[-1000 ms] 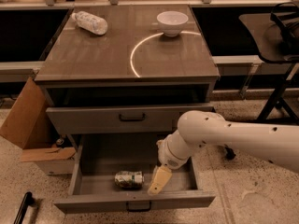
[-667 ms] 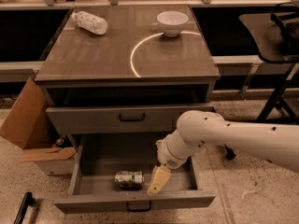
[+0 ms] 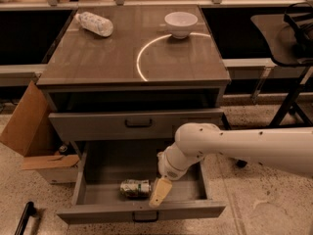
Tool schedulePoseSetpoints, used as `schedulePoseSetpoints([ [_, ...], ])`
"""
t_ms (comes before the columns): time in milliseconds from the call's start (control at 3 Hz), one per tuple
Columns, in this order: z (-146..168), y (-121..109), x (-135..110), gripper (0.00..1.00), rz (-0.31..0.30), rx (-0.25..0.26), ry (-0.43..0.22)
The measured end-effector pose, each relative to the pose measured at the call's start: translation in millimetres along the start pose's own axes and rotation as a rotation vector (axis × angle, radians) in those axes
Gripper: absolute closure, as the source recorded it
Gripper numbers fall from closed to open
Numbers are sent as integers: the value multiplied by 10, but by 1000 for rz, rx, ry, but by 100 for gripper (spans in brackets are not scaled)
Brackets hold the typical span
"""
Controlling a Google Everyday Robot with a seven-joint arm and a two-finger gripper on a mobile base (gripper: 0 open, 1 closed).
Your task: Pick 7up can from middle drawer and place on counter
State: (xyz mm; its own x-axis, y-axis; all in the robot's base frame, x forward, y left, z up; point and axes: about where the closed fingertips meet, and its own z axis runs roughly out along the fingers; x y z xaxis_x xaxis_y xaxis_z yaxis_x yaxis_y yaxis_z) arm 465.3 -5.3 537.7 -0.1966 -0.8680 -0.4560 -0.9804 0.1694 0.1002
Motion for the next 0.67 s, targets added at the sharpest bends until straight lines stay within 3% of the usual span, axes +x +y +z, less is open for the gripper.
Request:
schedulePoseSetpoints([
  [333, 577, -297, 117, 0, -6, -8, -56],
  [667, 577, -297, 117, 0, -6, -8, -56],
])
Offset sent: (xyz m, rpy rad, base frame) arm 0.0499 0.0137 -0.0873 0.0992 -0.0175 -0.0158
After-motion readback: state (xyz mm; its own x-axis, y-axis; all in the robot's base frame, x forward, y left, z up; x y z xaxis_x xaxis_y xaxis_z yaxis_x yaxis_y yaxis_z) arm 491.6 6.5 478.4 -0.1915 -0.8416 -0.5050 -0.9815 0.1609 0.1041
